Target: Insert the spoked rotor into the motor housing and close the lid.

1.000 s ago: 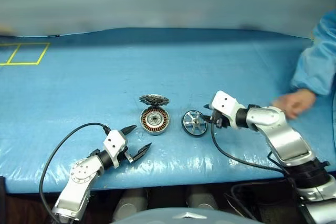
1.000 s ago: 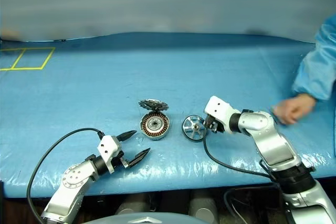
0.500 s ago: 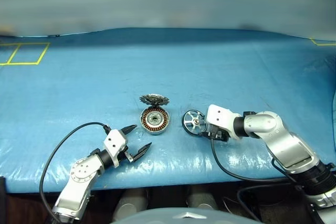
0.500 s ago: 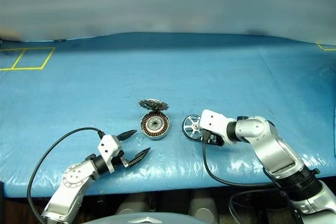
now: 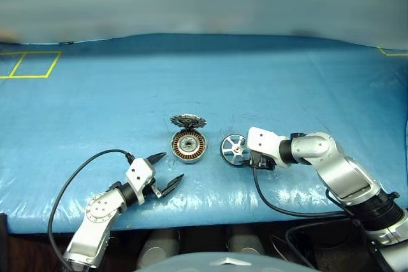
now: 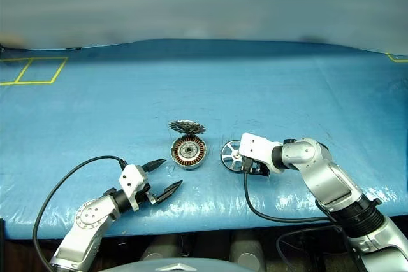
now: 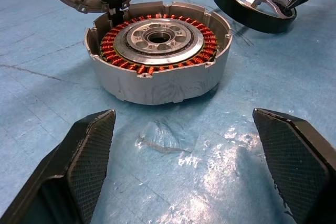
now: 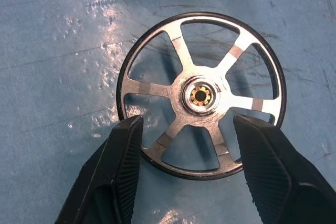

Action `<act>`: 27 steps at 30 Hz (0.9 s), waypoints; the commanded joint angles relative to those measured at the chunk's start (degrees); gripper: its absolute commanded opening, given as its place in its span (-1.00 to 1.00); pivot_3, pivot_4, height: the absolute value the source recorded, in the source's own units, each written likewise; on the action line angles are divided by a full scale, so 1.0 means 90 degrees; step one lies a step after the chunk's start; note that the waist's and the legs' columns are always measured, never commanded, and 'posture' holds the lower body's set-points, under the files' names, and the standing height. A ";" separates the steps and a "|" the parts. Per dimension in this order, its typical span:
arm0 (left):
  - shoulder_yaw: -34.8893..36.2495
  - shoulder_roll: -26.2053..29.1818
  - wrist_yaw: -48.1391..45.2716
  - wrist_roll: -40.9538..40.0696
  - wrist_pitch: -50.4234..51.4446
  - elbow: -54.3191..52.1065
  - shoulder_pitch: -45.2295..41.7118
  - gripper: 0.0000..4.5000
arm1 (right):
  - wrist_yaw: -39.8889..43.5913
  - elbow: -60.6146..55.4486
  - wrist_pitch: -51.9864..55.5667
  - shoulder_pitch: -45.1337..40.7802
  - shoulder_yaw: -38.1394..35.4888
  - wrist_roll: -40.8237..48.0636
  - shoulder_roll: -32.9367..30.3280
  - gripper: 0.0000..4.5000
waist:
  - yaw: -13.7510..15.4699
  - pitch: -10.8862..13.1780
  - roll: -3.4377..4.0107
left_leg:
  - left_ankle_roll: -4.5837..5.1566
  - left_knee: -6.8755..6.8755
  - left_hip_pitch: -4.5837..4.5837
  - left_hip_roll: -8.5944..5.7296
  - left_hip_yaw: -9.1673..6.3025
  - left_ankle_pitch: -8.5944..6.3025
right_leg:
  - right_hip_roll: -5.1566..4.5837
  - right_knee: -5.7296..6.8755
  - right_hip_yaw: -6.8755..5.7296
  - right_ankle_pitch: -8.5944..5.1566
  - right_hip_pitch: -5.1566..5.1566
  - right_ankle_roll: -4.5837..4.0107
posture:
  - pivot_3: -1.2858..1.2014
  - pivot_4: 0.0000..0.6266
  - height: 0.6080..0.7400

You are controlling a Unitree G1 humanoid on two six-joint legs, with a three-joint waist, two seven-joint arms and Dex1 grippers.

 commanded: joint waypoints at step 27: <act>0.0170 -0.0008 -0.0168 -0.0202 -0.0530 -0.0176 0.0047 0.98 | 0.0124 -0.0832 0.0407 0.0489 -0.0909 0.1967 0.1151 -0.43 | 0.0024 -0.0012 -0.0013 | 0.0000 0.0001 0.0005 0.0004 -0.0003 0.0000 | -0.0001 -0.0001 0.0000 0.0008 0.0006 -0.0013 | 0.03 -0.52 1.00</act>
